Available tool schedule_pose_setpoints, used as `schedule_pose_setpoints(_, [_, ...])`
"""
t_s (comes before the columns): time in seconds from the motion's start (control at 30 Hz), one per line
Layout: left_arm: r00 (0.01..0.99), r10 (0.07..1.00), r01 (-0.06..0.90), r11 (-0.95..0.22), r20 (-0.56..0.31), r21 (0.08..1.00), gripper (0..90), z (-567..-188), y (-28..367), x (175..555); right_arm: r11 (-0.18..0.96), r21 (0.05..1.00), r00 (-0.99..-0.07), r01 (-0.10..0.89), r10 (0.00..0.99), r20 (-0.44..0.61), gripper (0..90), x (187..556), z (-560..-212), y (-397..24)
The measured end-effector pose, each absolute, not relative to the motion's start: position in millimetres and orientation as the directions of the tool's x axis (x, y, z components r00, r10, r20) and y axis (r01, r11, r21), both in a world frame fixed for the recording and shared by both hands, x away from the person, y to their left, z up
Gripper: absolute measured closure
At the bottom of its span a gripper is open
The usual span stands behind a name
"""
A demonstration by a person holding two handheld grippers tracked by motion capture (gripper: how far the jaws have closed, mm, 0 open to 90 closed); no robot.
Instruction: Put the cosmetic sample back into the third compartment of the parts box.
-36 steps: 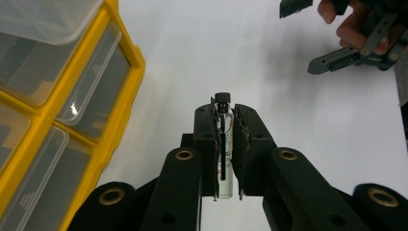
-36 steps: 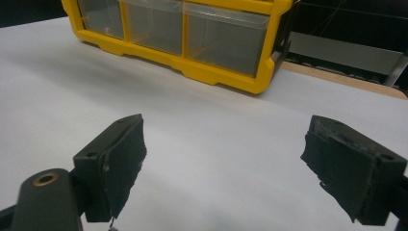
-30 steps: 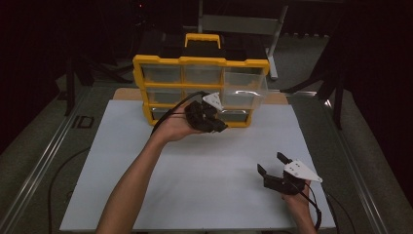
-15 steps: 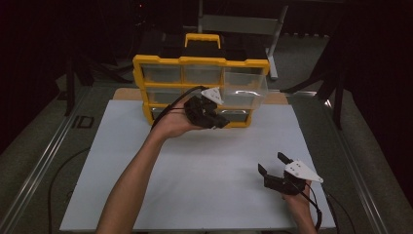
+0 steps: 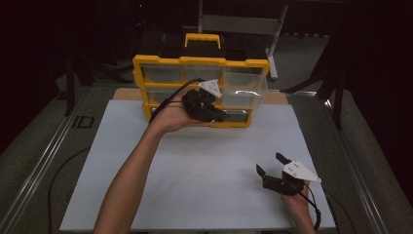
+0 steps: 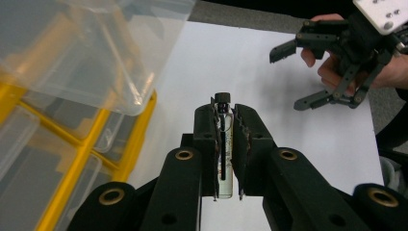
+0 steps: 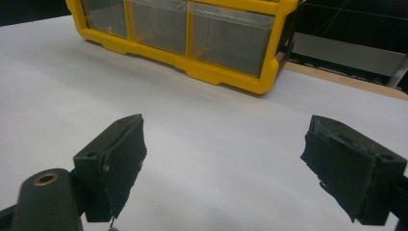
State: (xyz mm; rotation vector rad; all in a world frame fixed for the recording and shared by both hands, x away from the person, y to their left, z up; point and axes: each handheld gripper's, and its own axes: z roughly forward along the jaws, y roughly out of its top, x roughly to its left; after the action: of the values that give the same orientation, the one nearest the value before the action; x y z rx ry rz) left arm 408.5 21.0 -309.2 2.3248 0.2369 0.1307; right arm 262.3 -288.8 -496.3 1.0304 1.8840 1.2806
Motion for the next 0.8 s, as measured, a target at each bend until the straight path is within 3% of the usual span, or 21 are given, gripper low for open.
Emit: schedule_pose_setpoints(0.8, [0.971,0.237,0.127,-0.651,0.042,0.748,81.8,-266.8,31.0,422.7,0.205,0.944,-0.487,0.257,0.872,-0.057,14.4,262.6,-496.0,-291.4])
